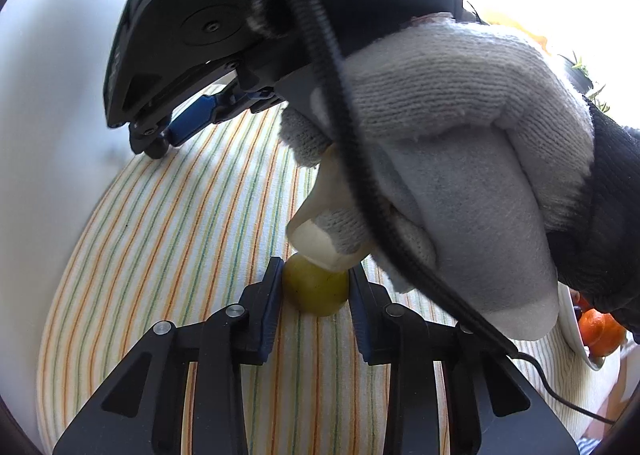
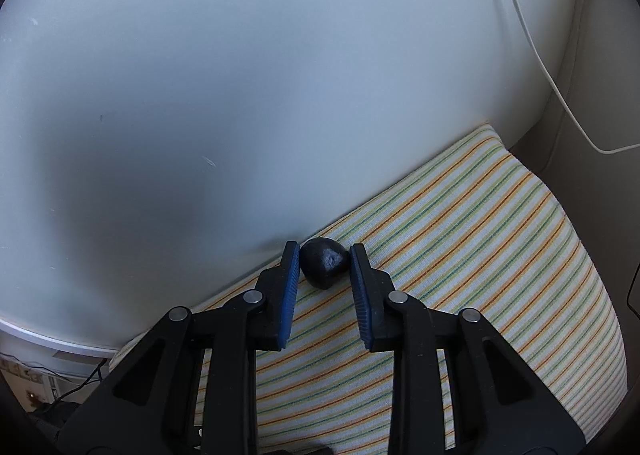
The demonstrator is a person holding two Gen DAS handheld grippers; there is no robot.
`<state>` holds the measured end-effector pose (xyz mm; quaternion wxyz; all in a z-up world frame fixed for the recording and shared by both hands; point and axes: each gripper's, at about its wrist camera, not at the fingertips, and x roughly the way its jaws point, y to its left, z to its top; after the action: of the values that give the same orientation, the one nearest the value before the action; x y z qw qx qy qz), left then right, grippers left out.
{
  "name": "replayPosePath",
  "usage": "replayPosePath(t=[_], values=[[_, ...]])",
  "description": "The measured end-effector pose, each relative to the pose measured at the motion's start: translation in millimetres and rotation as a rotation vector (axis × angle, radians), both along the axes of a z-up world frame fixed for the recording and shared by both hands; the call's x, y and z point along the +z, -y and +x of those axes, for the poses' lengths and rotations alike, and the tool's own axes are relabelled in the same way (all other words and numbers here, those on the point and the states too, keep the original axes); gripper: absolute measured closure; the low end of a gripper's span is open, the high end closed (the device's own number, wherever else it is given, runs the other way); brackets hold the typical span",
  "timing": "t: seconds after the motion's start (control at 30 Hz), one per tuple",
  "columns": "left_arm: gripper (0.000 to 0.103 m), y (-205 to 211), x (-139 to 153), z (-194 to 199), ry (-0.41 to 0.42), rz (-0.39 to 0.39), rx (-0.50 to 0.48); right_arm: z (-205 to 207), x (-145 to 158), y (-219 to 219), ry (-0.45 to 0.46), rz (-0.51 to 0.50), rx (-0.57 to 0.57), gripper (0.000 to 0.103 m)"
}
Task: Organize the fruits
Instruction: 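Carry the black fruit with the right gripper while the left gripper carries the green fruit over the bowl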
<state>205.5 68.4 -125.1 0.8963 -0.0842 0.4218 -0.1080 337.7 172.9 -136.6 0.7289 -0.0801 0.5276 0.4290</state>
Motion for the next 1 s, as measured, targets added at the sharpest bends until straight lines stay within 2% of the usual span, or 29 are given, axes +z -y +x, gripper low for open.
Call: replayPosePath(t=[0.43,0.73,0.8,1.0], values=[[0.074,-1.9,7.8,-11.5,0.031,-0.033,0.016,-13.3,33.6,47.1,0.034,0.047,-0.06,0.077],[0.074,8.1,28.2,-48.5,0.086,-0.063,0.002,-48.7,70.4,86.0,0.08,0.092,-0.095,0.077],[0.074,9.5,33.9,-55.2,0.102,-0.066,-0.003,-35.0,84.6,100.5,0.092,0.102,-0.104,0.077],[0.074,26.6,50.2,-75.5,0.139,-0.088,-0.037,-53.2,104.0,147.4,0.122,0.135,-0.146,0.077]])
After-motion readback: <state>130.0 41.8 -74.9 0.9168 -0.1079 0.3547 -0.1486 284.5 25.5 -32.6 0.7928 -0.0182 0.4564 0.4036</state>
